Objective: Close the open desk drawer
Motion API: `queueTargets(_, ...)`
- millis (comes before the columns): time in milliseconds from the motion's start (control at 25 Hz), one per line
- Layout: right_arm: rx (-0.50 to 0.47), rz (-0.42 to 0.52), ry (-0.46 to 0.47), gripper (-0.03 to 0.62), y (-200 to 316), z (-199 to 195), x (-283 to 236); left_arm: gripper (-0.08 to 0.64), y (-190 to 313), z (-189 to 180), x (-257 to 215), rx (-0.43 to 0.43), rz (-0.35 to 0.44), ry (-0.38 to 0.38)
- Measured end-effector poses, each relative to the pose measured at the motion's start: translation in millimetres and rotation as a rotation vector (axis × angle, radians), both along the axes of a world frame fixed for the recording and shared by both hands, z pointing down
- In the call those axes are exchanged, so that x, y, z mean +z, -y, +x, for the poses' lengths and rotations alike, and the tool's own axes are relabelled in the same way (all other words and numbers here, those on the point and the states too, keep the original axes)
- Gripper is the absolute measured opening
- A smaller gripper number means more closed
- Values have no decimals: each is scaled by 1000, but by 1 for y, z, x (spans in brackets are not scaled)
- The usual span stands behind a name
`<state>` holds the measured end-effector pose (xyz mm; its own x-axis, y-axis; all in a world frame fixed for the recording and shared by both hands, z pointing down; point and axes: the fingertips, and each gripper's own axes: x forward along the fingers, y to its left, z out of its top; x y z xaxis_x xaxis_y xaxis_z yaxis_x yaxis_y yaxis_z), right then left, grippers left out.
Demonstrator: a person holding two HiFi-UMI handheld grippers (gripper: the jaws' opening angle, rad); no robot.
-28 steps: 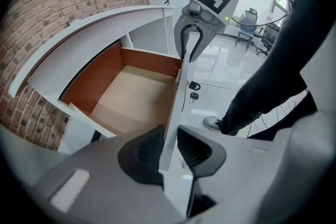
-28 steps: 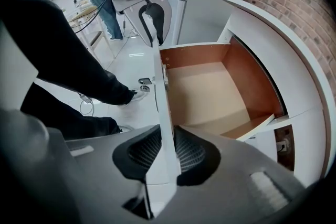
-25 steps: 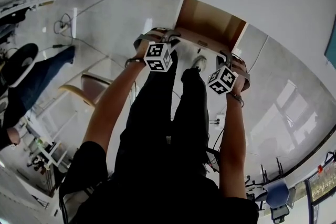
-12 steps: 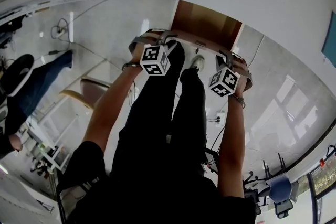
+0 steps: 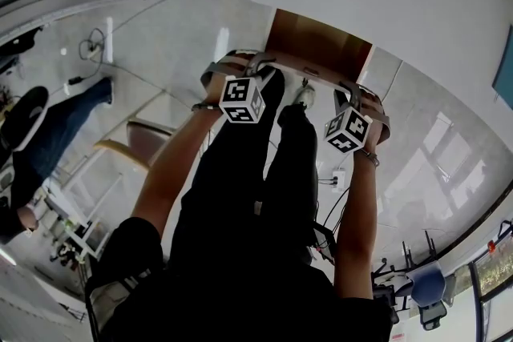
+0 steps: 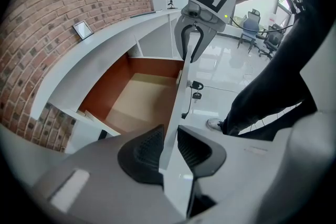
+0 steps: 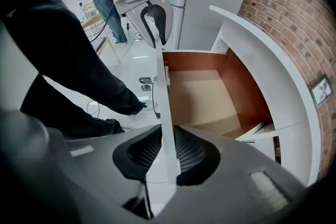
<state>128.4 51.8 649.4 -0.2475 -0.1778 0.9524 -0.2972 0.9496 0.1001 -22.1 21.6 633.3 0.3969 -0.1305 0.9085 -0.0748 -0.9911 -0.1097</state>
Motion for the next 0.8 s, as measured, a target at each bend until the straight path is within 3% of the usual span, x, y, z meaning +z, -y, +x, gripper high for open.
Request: queueTargets(800, 33, -1, 8, 77, 4, 5, -7, 100, 9, 5, -8, 2, 35, -19)
